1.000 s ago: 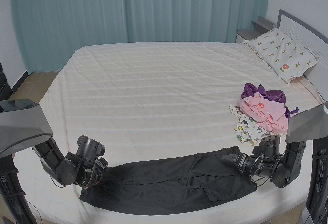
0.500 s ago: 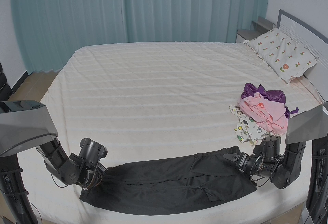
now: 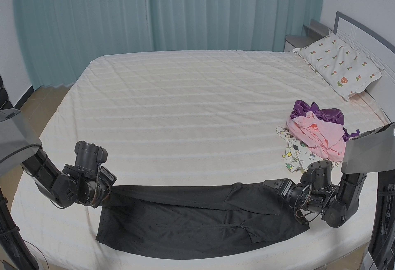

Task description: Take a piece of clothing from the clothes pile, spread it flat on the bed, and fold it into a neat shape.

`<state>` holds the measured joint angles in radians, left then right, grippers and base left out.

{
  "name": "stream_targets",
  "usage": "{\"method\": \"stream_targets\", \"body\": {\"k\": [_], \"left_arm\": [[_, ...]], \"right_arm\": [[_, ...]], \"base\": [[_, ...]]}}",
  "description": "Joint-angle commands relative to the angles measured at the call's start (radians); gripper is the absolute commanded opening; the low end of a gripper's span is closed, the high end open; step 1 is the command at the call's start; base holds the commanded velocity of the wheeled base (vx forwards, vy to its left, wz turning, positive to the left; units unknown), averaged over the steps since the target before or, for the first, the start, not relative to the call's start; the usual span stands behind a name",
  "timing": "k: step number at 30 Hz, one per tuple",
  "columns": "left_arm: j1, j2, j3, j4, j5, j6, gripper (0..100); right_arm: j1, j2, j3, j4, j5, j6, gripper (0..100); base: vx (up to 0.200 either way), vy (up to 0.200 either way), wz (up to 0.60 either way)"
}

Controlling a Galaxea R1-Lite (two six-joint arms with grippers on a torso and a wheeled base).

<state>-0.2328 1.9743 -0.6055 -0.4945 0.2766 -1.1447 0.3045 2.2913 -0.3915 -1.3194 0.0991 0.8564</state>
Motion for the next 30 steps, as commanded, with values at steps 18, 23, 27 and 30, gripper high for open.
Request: {"method": "stream_targets", "body": {"k": [18, 23, 27, 30], "left_arm": [[-0.002, -0.035, 0.024, -0.082, -0.002, 0.002, 0], [-0.002, -0.034, 0.032, -0.082, -0.002, -0.001, 0], [-0.002, -0.035, 0.035, -0.082, -0.002, -0.003, 0], [-0.002, -0.035, 0.035, -0.082, -0.002, -0.003, 0]], "right_arm": [[0.105, -0.079, -0.03, 0.233, -0.047, 0.089, 100], [0.102, -0.076, -0.033, 0.252, -0.047, 0.089, 100], [0.104, -0.087, -0.035, 0.299, -0.052, 0.087, 100], [0.107, -0.098, -0.038, 0.356, -0.053, 0.084, 100]], "base": [[0.0, 0.0, 0.0], [0.0, 0.0, 0.0], [0.0, 0.0, 0.0], [0.0, 0.0, 0.0]]}}
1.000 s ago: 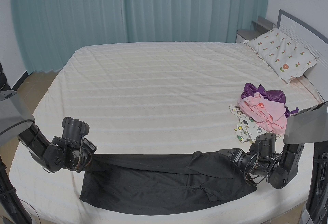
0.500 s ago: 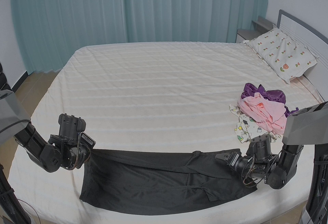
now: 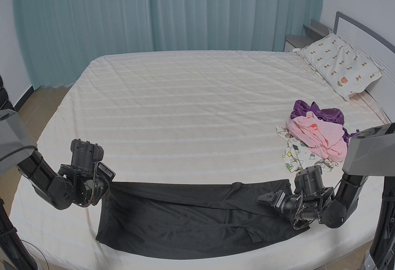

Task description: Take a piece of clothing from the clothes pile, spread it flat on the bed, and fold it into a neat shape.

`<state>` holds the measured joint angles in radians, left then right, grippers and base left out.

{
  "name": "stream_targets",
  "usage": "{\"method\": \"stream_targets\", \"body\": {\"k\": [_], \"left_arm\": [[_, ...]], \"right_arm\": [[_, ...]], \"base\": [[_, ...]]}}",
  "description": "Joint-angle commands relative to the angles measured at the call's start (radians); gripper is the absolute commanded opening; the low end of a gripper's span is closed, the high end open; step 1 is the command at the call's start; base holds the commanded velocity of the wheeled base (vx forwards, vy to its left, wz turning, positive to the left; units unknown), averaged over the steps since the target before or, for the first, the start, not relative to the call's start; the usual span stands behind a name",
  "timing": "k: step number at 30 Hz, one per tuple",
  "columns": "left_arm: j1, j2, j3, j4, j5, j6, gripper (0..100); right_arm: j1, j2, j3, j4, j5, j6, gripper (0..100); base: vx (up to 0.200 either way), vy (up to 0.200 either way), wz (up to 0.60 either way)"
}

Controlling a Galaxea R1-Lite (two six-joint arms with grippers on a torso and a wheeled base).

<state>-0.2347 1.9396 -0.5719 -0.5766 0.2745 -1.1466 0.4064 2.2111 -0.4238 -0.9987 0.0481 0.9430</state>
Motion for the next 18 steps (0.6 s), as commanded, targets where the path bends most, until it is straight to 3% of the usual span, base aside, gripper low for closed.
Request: {"method": "stream_targets", "body": {"k": [1, 18], "left_arm": [[0.0, -0.001, 0.001, 0.0, 0.0, -0.002, 0], [0.0, -0.001, 0.0, 0.001, 0.002, 0.001, 0]], "right_arm": [[0.005, -0.017, -0.006, 0.035, -0.002, -0.003, 100], [0.0, -0.001, 0.011, 0.071, -0.02, -0.102, 100]], "base": [[0.0, 0.0, 0.0], [0.0, 0.0, 0.0]]}}
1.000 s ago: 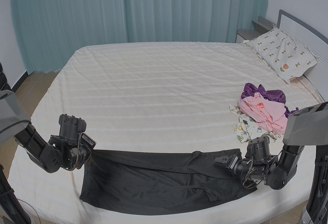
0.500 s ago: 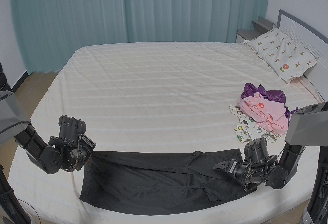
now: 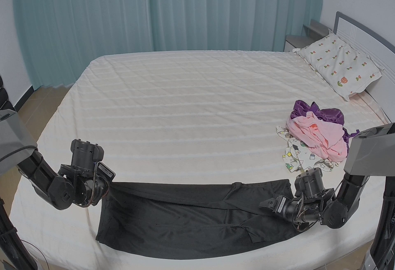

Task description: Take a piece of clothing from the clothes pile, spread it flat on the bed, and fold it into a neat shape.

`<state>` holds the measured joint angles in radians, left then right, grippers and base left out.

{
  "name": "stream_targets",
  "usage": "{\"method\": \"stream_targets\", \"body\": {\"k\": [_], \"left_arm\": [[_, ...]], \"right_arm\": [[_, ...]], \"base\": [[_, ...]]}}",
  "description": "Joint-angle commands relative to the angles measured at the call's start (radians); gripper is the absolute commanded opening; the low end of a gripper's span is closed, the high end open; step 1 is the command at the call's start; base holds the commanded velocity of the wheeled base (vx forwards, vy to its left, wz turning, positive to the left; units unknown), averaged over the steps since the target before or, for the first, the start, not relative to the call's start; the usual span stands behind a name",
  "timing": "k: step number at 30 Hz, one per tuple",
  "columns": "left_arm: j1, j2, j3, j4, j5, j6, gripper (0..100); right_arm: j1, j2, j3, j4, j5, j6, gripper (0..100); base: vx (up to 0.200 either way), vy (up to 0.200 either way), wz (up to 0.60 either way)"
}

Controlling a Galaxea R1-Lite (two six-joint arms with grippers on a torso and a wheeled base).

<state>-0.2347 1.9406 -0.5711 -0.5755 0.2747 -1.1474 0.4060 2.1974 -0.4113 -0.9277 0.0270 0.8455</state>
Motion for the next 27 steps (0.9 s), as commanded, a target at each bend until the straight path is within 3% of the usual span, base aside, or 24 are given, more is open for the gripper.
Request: {"method": "stream_targets", "body": {"k": [1, 8, 9, 20, 27], "left_arm": [[0.0, -0.002, -0.003, 0.002, 0.001, 0.005, 0], [0.0, -0.003, -0.003, 0.006, 0.003, 0.005, 0], [0.0, -0.003, -0.003, 0.006, 0.003, 0.005, 0], [0.0, -0.003, -0.004, 0.006, 0.005, 0.006, 0], [0.002, -0.008, -0.012, 0.006, 0.009, 0.014, 0]], "right_arm": [[0.002, 0.024, -0.004, -0.003, 0.001, -0.008, 100], [0.011, 0.039, -0.021, 0.004, 0.001, -0.036, 100], [0.011, 0.042, -0.026, 0.004, 0.001, -0.039, 0], [0.01, 0.051, -0.049, 0.032, -0.001, -0.068, 0], [-0.049, -0.019, -0.07, 0.018, -0.016, -0.062, 0]], "base": [[0.0, 0.0, 0.0], [0.0, 0.0, 0.0], [0.0, 0.0, 0.0], [0.0, 0.0, 0.0], [0.0, 0.0, 0.0]]}}
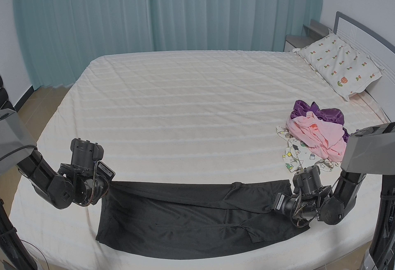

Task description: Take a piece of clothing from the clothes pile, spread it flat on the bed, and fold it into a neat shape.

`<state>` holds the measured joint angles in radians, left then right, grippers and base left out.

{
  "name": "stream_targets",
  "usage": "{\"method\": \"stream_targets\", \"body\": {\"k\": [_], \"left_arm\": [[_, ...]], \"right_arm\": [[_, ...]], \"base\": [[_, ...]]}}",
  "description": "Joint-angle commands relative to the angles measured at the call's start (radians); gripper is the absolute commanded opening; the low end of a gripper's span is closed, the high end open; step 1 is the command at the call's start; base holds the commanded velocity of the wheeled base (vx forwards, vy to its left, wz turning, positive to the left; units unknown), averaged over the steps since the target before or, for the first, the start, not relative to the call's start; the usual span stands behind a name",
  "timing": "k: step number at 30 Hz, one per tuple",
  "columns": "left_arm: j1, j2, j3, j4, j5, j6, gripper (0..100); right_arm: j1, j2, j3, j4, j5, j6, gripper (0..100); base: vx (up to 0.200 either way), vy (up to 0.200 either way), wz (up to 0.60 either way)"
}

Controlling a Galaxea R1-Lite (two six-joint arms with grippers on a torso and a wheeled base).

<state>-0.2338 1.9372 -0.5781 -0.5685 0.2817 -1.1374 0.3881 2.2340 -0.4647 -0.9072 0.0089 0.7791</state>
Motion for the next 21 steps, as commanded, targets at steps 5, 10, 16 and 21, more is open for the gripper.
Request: {"method": "stream_targets", "body": {"k": [5, 10, 16, 21], "left_arm": [[0.008, -0.024, -0.014, -0.001, 0.002, 0.077, 0], [0.033, -0.015, -0.065, 0.002, 0.004, 0.153, 0], [0.037, -0.014, -0.157, 0.001, 0.01, 0.205, 0], [0.033, 0.008, -0.164, -0.005, 0.016, 0.206, 0]], "right_arm": [[-0.061, -0.129, -0.06, -0.004, 0.04, 0.02, 0], [-0.097, -0.128, -0.178, -0.001, 0.037, 0.038, 0], [-0.135, -0.134, -0.356, 0.048, 0.023, 0.043, 0], [-0.129, -0.128, -0.362, 0.041, -0.004, 0.042, 0]], "base": [[0.0, 0.0, 0.0], [0.0, 0.0, 0.0], [0.0, 0.0, 0.0], [0.0, 0.0, 0.0]]}}
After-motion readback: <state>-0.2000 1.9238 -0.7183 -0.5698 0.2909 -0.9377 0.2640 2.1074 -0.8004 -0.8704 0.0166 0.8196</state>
